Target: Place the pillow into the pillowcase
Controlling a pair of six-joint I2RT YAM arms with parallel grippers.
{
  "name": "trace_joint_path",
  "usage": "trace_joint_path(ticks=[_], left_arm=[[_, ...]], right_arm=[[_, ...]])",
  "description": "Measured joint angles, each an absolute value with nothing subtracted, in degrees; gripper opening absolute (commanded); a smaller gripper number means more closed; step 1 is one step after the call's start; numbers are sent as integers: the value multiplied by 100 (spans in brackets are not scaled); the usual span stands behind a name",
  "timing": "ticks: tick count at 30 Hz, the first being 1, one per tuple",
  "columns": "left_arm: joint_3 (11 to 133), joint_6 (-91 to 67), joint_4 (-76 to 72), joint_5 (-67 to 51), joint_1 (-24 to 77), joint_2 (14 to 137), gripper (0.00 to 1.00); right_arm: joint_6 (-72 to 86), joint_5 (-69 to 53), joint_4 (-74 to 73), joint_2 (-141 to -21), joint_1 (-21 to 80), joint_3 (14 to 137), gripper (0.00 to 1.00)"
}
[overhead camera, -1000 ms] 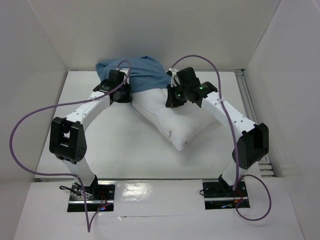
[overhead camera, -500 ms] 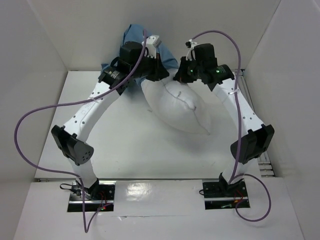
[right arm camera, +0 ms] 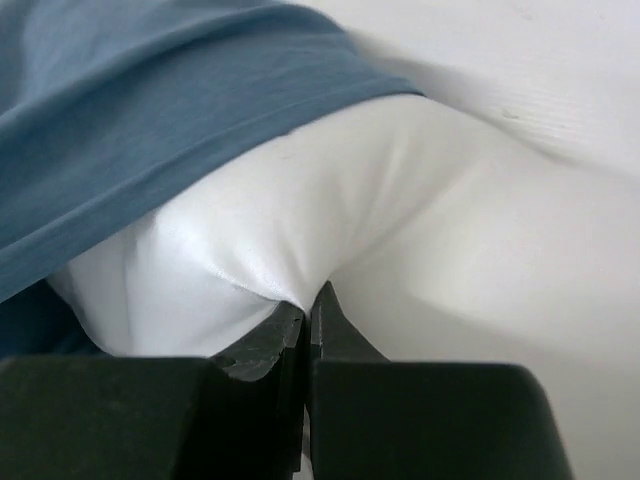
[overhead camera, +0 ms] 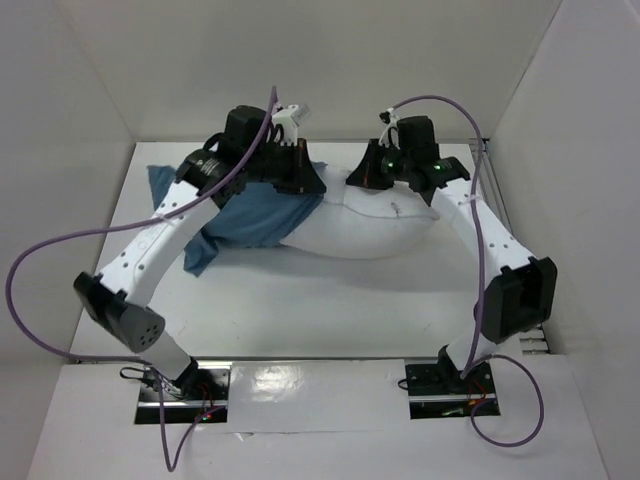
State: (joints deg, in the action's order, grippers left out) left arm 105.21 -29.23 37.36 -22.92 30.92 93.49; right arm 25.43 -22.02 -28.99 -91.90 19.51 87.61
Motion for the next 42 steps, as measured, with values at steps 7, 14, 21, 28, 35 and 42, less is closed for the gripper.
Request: trace_joint_path(ticks=[7,14,21,28,35,42], left_arm=[[10787,-3033,4600,-2237,3607,8090,0],[11963,-3153,5142,-2338,3400,8851,0],[13896,-2954,5288,-2239,2591,11719,72],[12589,-2622,5293,-1059,2235,11255,77],[11721,-2338,5107,64,2338,9371,40],[10444,-2276,5011,867,2552,9376,65]], right_arm=[[2467,-2523,-3271,-7808,2088,8595,0],[2923,-2897,-3562,-7332,2112,8097,0],[3079,-3465,-3494,-9629,967,8687,67],[2842,-2224,-3688,-10217,-209,9459,86],[2569,-1243,-3649,-8624,-375,8860,78],[2410,-1433,-3642,-7933,47,7465,85]])
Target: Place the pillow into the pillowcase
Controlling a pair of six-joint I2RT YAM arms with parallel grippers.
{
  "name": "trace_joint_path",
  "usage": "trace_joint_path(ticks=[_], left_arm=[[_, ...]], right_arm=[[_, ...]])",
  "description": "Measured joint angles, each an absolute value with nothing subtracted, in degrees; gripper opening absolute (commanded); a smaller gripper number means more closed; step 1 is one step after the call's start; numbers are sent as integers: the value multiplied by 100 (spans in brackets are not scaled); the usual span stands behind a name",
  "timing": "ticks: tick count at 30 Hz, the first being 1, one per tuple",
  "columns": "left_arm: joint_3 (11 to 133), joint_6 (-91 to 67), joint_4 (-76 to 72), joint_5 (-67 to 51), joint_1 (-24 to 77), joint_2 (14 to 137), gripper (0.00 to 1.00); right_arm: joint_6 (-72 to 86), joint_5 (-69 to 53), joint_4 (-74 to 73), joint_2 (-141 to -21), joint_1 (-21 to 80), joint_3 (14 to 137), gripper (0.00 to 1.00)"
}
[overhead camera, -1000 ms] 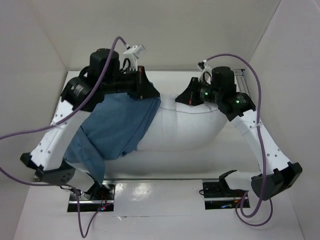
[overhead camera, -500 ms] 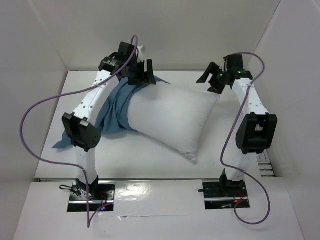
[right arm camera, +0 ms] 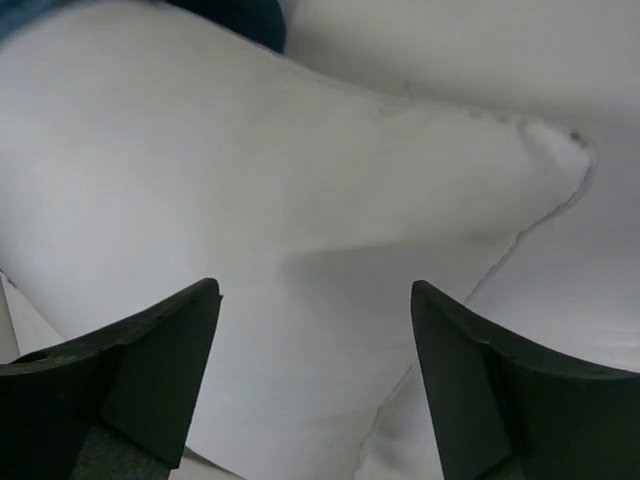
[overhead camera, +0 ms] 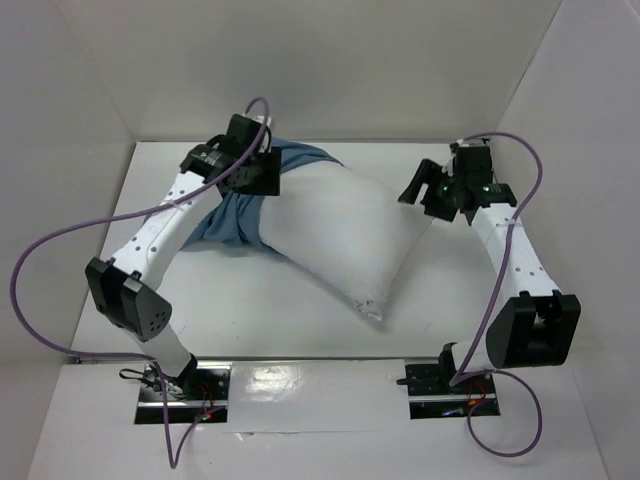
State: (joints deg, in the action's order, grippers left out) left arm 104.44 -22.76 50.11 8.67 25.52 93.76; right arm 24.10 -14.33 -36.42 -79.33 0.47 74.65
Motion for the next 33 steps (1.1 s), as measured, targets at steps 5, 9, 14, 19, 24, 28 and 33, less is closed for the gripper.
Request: trace_joint_path(ticks=[5,9,14,19,24,28,33], left_arm=[[10018,-2290,5015,1258,2668,9758,65],[9988,-2287,4915,1678,2700,9786,62],[9961,-2318,4792,2110,2698,9859,58],[9966,-2440,4737,2246,2698,10252,48],[10044,-2427,4759,2353,2698,10645,0],[10296,-2390,4893,2231,2692,10696,0],[11303,-2248,5306,1127,3085,10746,0]], right_arm=[[2401,-1706,-3736,-7865,213,6604,93],[2460,-1922,-3710,-7579,215,6222,94],[2552,-2265,-3621,-7321,252,5802,95],[2582,-2561,-3542,-7363,263,5592,95],[2591,-2803,-3173,-7491,373,5415,81],[2744,-3004,-2685,-7826,703,5354,5],[3076,-3116,-2609,-8309,1153,6104,0]])
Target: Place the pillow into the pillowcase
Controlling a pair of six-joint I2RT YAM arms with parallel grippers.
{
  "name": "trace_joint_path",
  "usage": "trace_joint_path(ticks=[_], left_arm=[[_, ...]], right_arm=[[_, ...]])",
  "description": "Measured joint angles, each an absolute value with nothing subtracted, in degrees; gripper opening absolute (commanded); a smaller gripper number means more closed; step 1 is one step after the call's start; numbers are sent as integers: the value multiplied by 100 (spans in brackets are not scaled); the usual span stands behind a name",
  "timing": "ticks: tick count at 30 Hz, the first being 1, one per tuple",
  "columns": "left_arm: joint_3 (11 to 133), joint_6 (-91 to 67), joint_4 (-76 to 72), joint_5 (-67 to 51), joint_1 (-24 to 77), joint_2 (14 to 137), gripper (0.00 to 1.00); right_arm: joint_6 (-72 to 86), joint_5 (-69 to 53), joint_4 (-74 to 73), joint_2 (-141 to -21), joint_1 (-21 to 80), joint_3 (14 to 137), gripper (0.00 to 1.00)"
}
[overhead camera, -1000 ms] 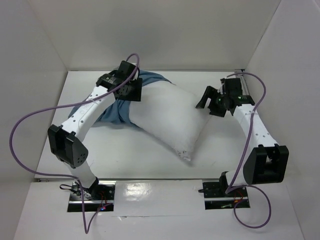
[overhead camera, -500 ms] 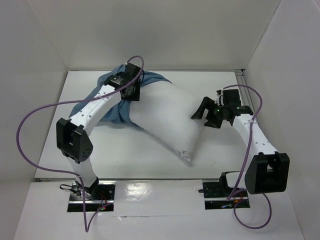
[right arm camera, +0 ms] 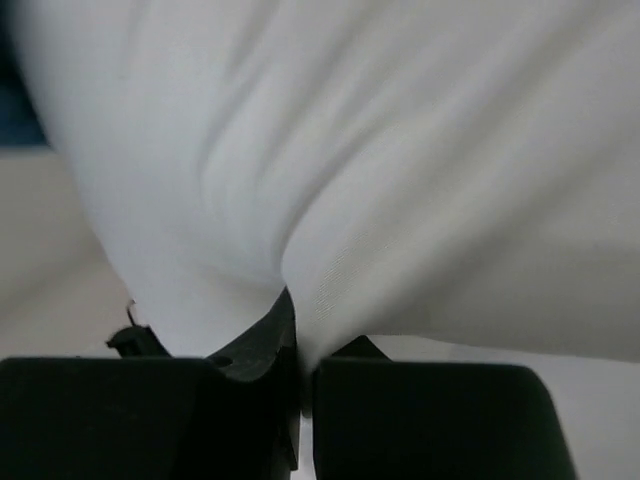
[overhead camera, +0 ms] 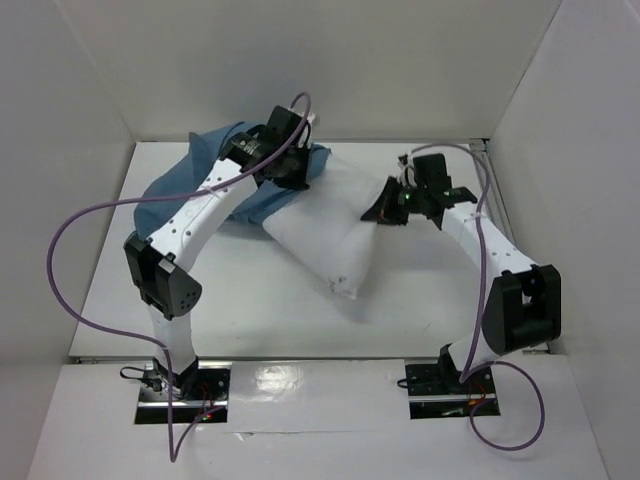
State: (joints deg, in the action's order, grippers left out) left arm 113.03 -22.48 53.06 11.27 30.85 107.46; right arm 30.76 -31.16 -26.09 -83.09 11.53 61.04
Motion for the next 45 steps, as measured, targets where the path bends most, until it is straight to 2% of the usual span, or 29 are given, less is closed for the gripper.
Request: trace_joint_path(ticks=[4,7,9,15,19,20,21,22,23,24,26,28,30,31,34,36,37,39,40,41,44,45], left_arm=[[12709,-2392,5284,-458,3505,10777,0],[12916,-2718,4781,-1306,3424,10580,0],[12921,-2888,4637,-1815,3299,10506,0],[12495,-3218,4692,-2674,3240,10702,0],[12317,-3177,4807,-2403,3317,11260,0],[12315,-3153,4851,-2329,3330,11382,21],[12315,-3107,4888,-2257,3350,11463,40],[12339,-3046,4952,-2189,3376,11513,57],[12411,-2974,5019,-2119,3420,11535,76],[12492,-2891,5076,-1990,3461,11533,82],[12604,-2766,5159,-1597,3527,11369,89],[12390,-2689,5223,-1105,3562,10969,86],[11653,-2681,5177,-445,3590,10138,82],[11273,-2700,5227,-95,3594,9664,71],[10090,-2814,5085,725,3603,8403,47],[9198,-2891,4856,1170,3603,7612,43],[8770,-2908,4724,1308,3603,7360,46],[7964,-2912,4536,1435,3592,6976,62],[7575,-2926,4397,1481,3588,6908,74],[7249,-2952,4305,1511,3586,6908,80],[6342,-3041,3865,1562,3588,7203,99],[6071,-3074,3776,1612,3594,7279,99]], right_arm=[[3212,-2845,-2757,-8593,1269,7815,0],[3238,-2582,-2633,-8353,1273,8700,0],[3306,-2342,-2375,-7931,1339,8680,0],[3922,-1594,-978,-6812,1717,6193,0],[4353,-1177,-908,-7083,1804,4757,0],[4438,-1160,-1020,-7190,1846,4547,0],[4497,-1153,-1111,-7236,1892,4453,7],[4504,-1138,-1219,-7231,1925,4471,25],[4480,-1133,-1347,-7188,1940,4567,69],[4394,-1127,-1529,-7157,1955,4744,80],[4171,-1052,-1857,-7137,2001,5144,91],[3876,-893,-2217,-7129,2078,5636,98],[3607,-692,-2502,-7048,2180,6014,100],[3505,-611,-2622,-6991,2226,6125,100],[3295,-366,-3041,-6823,2434,6342,100],[3247,-222,-3253,-6772,2615,6359,100],[3249,-174,-3352,-6772,2711,6359,100],[3253,-62,-3559,-6781,2930,6357,100],[3269,-36,-3638,-6781,3015,6355,100],[3295,-16,-3691,-6781,3089,6342,100],[3380,-19,-3728,-6781,3267,6226,100],[3404,-23,-3736,-6781,3310,6163,100]])
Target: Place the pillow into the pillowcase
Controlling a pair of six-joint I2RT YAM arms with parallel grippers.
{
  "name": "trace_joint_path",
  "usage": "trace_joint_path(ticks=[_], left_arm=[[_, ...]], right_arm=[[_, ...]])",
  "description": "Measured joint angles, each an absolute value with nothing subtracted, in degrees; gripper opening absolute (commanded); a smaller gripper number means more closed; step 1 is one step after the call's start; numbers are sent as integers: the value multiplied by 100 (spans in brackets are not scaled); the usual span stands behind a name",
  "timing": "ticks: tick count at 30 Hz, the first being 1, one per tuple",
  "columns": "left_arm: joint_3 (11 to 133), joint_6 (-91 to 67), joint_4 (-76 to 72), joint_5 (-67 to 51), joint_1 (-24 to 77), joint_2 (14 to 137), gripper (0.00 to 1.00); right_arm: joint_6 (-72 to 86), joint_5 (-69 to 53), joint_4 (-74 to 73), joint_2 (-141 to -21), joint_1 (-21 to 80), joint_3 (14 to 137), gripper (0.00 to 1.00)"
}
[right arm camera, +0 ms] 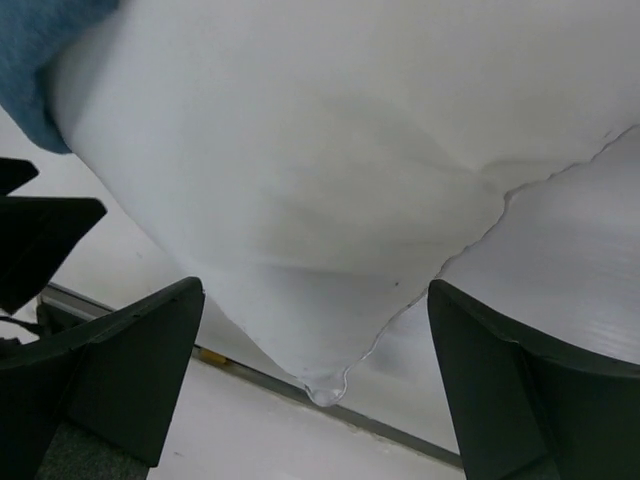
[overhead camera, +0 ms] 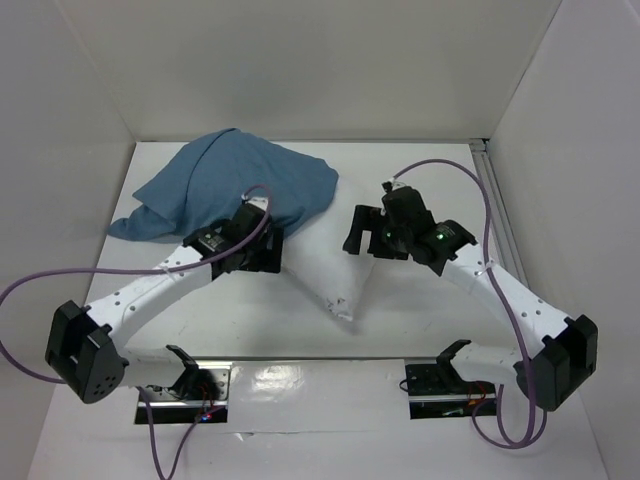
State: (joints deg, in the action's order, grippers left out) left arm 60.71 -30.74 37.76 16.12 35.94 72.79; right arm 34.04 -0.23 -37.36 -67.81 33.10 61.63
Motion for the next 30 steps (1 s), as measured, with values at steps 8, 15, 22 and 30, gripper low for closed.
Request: trace_joint_path(ticks=[8,15,22,30], left_arm=[[5221,-3256,2613,1946,3542,7406,83],[5251,-3304,2038,2073,3345,7896,66],[5384,-3304,1935,2027,3175,8180,0],[6049,-3138,2502,1627,3321,8180,0]], right_arm=[[3527,-178,-3817,-7026,3719,5920,100],[3579,-305,-3811,-7146,3828,5778,100],[3607,-631,-3634,-7393,3828,5658,95],[3647,-1214,-2716,-8215,3999,5588,0]])
